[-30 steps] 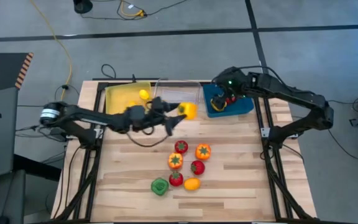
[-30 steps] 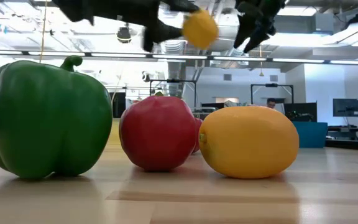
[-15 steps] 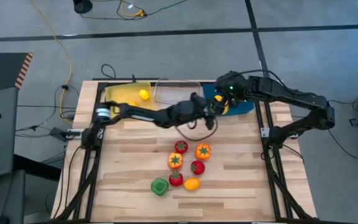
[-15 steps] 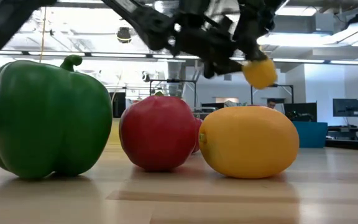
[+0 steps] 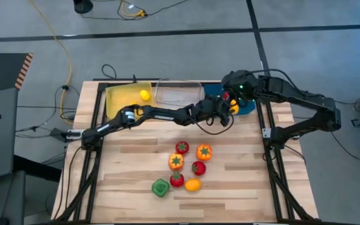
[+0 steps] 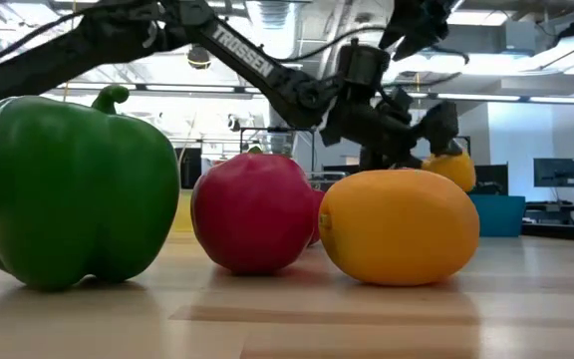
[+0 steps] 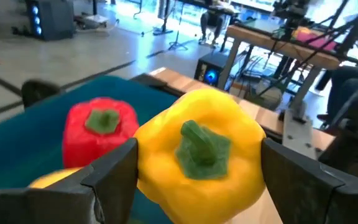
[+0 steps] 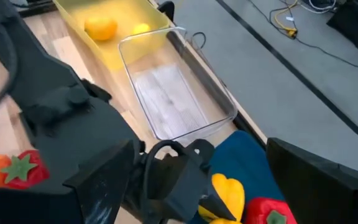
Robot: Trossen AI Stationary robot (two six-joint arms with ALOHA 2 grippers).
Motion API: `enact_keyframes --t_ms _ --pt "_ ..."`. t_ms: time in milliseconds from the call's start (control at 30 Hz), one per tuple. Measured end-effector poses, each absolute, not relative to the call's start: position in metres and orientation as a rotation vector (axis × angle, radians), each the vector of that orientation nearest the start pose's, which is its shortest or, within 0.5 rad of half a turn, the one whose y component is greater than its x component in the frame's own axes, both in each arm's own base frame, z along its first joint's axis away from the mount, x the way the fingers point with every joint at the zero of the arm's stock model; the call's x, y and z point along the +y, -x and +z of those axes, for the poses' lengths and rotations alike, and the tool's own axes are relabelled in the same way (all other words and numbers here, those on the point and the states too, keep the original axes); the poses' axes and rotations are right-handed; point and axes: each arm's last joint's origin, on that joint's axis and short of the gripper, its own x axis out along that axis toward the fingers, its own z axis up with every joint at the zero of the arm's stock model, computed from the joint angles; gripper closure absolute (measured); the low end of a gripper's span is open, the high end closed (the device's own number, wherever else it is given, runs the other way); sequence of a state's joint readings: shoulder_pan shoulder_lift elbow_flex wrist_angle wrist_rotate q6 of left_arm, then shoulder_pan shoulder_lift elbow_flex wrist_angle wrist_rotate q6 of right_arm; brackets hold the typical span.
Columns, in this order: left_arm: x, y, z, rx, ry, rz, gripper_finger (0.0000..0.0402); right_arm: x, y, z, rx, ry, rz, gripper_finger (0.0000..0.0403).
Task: Sort produce into baskets
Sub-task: Put the yellow bell pepper into the blue bin
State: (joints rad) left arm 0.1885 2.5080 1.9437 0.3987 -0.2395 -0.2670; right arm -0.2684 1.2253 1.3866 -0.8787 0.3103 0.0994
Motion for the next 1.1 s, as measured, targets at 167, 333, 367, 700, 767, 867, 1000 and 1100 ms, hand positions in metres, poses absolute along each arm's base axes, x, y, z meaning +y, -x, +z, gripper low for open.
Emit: enact_keyframes --t_ms 167,333,367,700,767,867,1000,1100 --pt "0.1161 -0.5545 0.1615 0.125 0.299 0.46 0.0115 -0.0699 -0.221 0.3898 0.691 -0.076 -0.588 0.001" --pt "0.1169 -0.5542 0.1618 0.117 0.296 0.493 0.0115 -0.07 -0.2207 0.3902 0.688 -0.076 -0.589 0.001" --pt "0.1173 -0.5539 0.1614 0.116 0.307 0.51 0.0115 -0.07 -0.2208 0.39 0.69 -0.076 -0.589 0.001" --pt "0.1178 -0.5536 0.16 0.123 0.334 0.504 0.0098 -0.07 -0.2207 0.3899 0.691 -0.075 -0.59 0.001" --pt "0.1174 -0.5538 0.1602 0.123 0.337 0.49 0.0086 -0.07 -0.2207 0.3899 0.691 -0.075 -0.59 0.001" --pt "0.1173 -0.5539 0.1601 0.128 0.337 0.472 0.0065 -0.07 -0.2207 0.3899 0.691 -0.075 -0.59 0.001" --pt "0.1172 -0.5539 0.1602 0.128 0.338 0.467 0.0038 -0.07 -0.2207 0.3899 0.691 -0.075 -0.591 0.001" --pt "0.1173 -0.5539 0.1602 0.13 0.329 0.467 0.0024 -0.07 -0.2206 0.3898 0.693 -0.075 -0.59 0.001"
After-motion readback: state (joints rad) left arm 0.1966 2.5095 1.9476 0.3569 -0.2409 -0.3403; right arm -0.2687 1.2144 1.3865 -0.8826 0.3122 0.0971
